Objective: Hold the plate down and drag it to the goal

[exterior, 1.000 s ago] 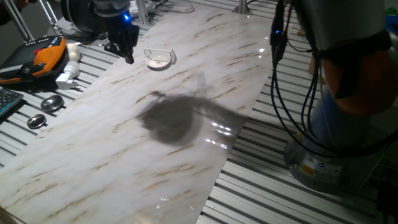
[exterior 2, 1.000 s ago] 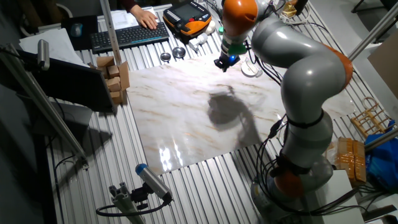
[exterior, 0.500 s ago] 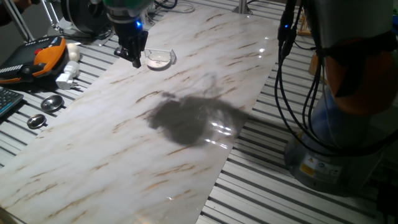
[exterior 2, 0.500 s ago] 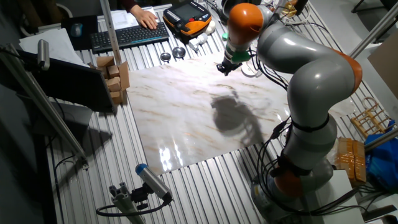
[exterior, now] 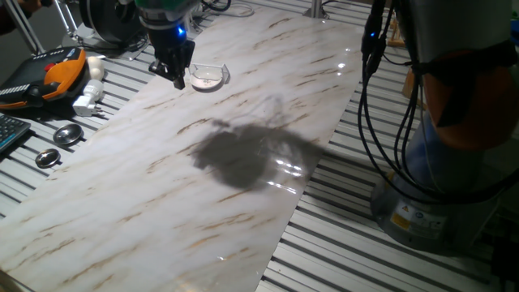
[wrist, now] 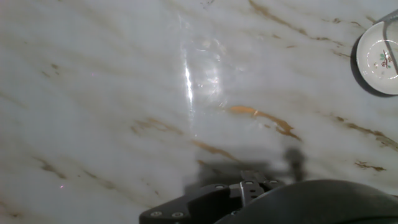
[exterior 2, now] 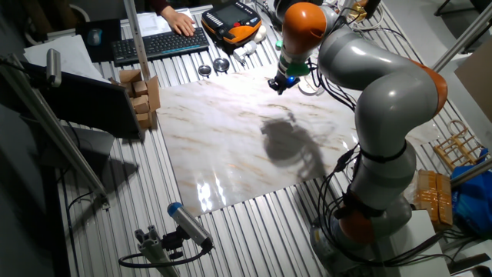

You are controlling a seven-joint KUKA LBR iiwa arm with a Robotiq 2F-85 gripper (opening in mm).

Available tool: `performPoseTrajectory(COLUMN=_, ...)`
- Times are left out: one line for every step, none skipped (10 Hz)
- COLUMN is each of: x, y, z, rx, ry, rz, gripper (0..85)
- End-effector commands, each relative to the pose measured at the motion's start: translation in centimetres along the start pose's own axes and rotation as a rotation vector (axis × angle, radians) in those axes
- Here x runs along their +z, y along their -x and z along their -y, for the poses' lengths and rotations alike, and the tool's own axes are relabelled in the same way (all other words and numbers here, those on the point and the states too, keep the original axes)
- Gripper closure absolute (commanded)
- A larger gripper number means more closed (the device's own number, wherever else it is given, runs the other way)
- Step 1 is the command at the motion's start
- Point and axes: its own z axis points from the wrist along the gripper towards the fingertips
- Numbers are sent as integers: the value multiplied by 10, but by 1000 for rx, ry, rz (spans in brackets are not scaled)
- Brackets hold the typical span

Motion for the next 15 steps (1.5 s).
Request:
performPoseTrajectory(x=1, y=-1, z=-1, rx=2, ry=0, rz=0, gripper=850)
performPoseTrajectory(x=1, y=-1, z=-1, rx=-1, ry=0, rz=-3, gripper=850)
performPoseTrajectory(x=1, y=-1, z=-1, rx=-7, ry=0, rz=-5, gripper=850)
performPoseTrajectory(x=1, y=-1, z=0, rx=-12, ry=1, rz=-3, gripper=850)
performPoseTrajectory(x=2, y=0, z=0, rx=-10, ry=-1, rz=0, gripper=850)
performPoseTrajectory(x=2, y=0, z=0, rx=-10, ry=-1, rz=0, gripper=850)
performPoseTrajectory(x=2, y=0, z=0, rx=-12, ry=-2, rz=-1, gripper=850)
performPoseTrajectory(x=2, y=0, z=0, rx=-12, ry=-2, rz=-1, gripper=850)
performPoseTrajectory(x=2, y=0, z=0, rx=-13, ry=0, rz=-3, gripper=850)
performPoseTrajectory(x=2, y=0, z=0, rx=-13, ry=1, rz=-3, gripper=850)
performPoseTrajectory(x=2, y=0, z=0, rx=-13, ry=3, rz=-3, gripper=850)
performPoseTrajectory(x=3, y=1, z=0, rx=-13, ry=3, rz=-3, gripper=850)
performPoseTrajectory(x=3, y=1, z=0, rx=-15, ry=3, rz=-3, gripper=850)
performPoseTrajectory(x=3, y=1, z=0, rx=-16, ry=1, rz=-3, gripper=850)
performPoseTrajectory(x=3, y=1, z=0, rx=-18, ry=1, rz=-3, gripper=850)
